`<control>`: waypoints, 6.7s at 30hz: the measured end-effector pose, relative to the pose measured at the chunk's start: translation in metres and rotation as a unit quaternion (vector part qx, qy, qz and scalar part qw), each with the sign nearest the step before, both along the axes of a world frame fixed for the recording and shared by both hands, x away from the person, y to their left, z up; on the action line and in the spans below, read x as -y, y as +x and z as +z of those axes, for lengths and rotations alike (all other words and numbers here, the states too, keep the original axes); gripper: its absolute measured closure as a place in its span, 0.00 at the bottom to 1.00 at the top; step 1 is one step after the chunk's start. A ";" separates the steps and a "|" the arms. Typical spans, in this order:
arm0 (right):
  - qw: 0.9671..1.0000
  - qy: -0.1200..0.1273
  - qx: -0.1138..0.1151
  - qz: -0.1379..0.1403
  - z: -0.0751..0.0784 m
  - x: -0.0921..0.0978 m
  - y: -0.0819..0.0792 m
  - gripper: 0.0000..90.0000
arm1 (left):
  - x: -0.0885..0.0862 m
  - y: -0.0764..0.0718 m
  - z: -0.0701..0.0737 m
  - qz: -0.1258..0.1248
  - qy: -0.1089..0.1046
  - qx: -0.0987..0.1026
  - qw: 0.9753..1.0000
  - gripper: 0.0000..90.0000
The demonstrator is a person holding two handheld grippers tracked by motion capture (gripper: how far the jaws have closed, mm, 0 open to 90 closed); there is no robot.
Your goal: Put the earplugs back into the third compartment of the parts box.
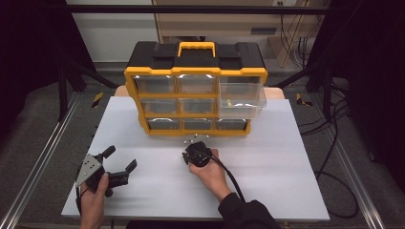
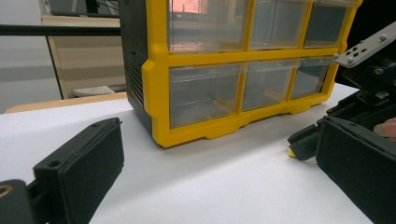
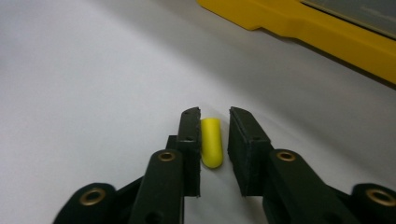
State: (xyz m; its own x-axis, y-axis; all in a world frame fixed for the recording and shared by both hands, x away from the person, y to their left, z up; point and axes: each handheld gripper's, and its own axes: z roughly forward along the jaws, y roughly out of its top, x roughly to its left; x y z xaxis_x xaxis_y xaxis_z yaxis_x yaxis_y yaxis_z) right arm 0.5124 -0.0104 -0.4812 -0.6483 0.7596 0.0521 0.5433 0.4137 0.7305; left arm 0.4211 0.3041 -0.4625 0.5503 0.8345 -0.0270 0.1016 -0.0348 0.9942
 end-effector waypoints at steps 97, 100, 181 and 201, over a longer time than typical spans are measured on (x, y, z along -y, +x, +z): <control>0.925 0.189 0.269 -0.188 0.201 0.236 -0.077 0.93 | -0.003 -0.002 -0.001 0.011 0.002 -0.003 1.000 0.01; 0.925 0.189 0.274 -0.185 0.208 0.234 -0.075 0.93 | -0.003 -0.002 -0.001 0.011 0.002 -0.003 1.000 0.01; 0.953 0.128 0.251 -0.110 0.255 0.157 -0.020 0.86 | -0.004 -0.001 0.000 0.011 0.001 -0.002 1.000 0.01; 0.941 0.140 0.284 -0.117 0.256 0.160 -0.031 0.57 | -0.004 -0.001 0.000 0.012 0.000 -0.003 1.000 0.01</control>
